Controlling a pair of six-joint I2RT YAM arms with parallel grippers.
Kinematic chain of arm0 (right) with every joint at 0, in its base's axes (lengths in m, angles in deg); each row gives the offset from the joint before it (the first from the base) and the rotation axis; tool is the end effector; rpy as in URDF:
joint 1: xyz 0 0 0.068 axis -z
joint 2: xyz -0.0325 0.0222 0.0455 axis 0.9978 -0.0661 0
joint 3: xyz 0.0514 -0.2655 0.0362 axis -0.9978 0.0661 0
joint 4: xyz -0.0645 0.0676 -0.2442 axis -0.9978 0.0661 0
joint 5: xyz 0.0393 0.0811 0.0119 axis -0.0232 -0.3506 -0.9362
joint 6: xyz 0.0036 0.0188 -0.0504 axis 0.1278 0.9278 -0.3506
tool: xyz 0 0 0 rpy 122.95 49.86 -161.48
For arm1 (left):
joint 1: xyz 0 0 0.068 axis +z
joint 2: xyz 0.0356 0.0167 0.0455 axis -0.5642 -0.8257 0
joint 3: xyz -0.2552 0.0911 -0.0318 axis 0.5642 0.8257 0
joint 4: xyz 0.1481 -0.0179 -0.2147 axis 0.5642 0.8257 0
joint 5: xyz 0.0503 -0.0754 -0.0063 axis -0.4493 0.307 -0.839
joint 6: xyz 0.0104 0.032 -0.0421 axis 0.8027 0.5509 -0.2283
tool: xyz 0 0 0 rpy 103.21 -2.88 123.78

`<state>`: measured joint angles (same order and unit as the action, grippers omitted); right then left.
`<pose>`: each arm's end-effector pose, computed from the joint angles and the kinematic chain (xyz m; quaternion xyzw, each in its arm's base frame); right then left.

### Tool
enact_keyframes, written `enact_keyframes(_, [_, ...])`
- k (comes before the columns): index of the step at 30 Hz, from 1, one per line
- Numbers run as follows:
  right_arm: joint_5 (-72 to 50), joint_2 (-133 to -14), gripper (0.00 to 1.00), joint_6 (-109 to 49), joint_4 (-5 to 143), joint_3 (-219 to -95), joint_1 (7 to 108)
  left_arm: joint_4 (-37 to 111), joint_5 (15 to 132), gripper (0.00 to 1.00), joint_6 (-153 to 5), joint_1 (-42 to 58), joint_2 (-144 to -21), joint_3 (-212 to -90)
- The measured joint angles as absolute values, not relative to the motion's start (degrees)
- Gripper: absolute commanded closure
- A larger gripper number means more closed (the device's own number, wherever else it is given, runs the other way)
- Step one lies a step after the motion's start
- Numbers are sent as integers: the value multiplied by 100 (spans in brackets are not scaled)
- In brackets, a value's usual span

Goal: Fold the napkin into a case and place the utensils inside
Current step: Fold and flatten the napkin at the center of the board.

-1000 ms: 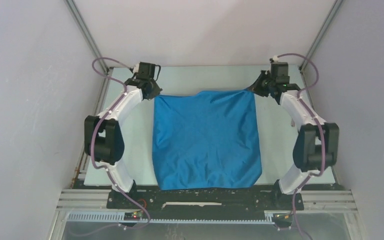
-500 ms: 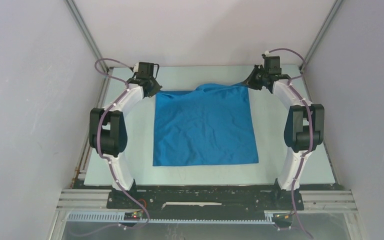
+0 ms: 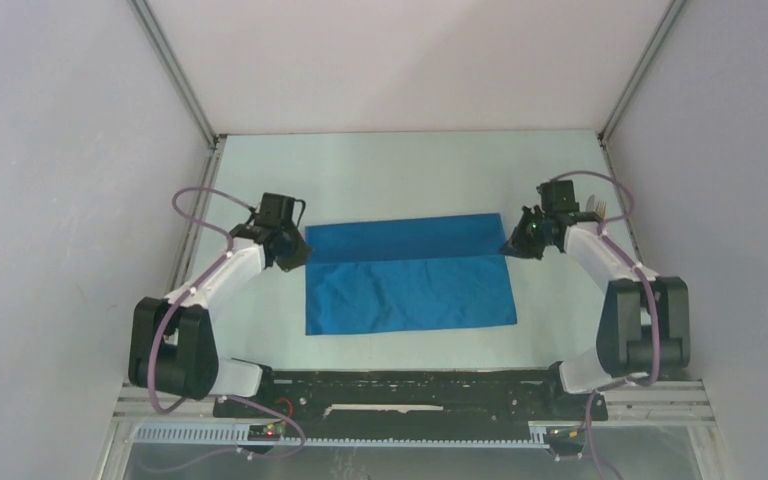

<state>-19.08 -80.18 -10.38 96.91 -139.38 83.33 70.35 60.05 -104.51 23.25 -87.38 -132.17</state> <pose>0.3093 0.0250 0.2144 0.1581 0.9409 0.1921 0.2298 0.2739 -0.0505 0.2214 -0.2683 0.9234 -0.0825 0.2617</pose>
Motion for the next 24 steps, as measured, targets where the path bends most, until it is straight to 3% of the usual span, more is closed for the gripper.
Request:
enact_keyframes(10, [-1974,-6298,100,-916,9781,-11940,8430,7321,6234,100,-10657,1501,-7815,-11744])
enact_keyframes(17, [-2022,-5931,100,-747,9824,-11449,8401,7629,5893,100,-10853,1431,-6869,-11361])
enact_keyframes(24, [-1985,-5850,100,-579,9886,-11287,8382,7655,5904,100,-10980,1372,-6886,-10985])
